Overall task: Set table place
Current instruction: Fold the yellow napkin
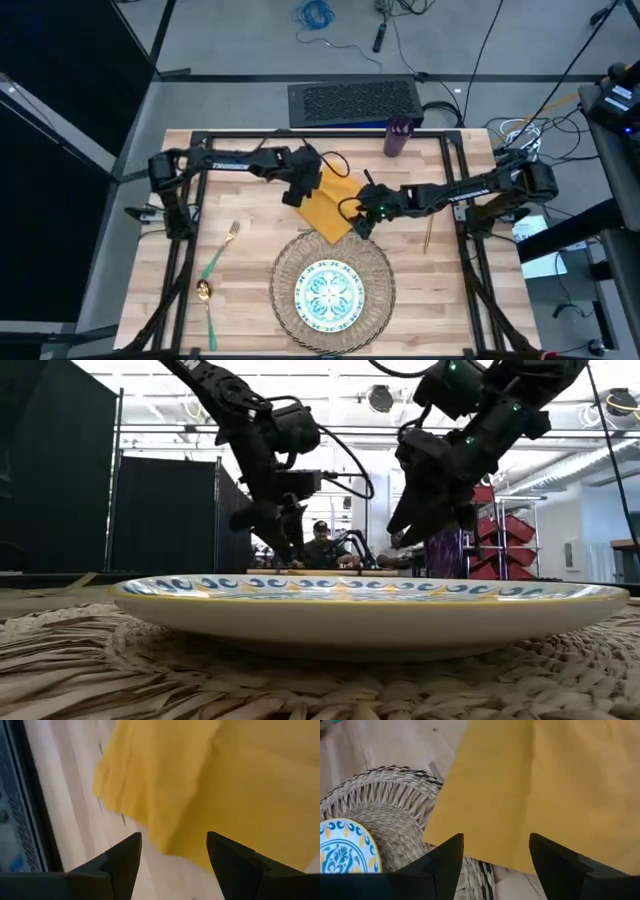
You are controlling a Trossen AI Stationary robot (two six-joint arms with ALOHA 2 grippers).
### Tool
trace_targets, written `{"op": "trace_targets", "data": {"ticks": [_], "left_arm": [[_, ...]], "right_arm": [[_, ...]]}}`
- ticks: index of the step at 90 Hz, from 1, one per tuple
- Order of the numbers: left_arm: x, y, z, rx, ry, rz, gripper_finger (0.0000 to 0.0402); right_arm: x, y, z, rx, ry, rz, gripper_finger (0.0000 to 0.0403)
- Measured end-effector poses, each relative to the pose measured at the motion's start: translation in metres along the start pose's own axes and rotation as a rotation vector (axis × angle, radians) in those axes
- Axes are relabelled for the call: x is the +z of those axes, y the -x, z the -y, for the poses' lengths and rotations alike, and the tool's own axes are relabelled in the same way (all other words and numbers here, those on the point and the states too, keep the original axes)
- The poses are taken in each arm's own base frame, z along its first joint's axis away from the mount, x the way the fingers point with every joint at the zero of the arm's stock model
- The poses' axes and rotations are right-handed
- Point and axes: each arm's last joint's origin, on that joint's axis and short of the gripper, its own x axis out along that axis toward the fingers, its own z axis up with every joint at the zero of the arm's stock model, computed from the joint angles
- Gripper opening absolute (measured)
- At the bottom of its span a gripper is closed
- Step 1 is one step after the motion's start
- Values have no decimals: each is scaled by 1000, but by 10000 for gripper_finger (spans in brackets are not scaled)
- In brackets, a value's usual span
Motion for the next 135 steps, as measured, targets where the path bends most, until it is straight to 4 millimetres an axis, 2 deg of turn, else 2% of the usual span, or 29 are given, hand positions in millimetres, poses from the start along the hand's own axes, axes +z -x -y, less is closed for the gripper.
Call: {"op": "trace_targets", "data": {"ticks": [16,31,42,58,74,99,105,135], "left_arm": [[2,-4,7,-39,-42,-10,210],[1,-18,10,-66,-61,-31,210],[3,-27,8,-97,-77,-58,210],[7,-43,-8,-107,-56,-68,210],[4,-59,-9,-264,-10,-129,210],[-2,-58,-2,-339,-5,-187,209],[-3,-58,0,-348,7,-201,209],[3,-56,-1,-330,23,-198,209]], "right_arm": [[1,0,1,-4,5,6,213],[3,0,0,10,7,27,213],[5,0,-1,19,5,43,213],[5,0,-1,19,6,41,213],[5,0,-1,19,9,40,213],[5,0,-1,24,22,36,212],[3,-1,-2,69,9,4,212],[-16,-35,1,7,-11,-87,212]]}}
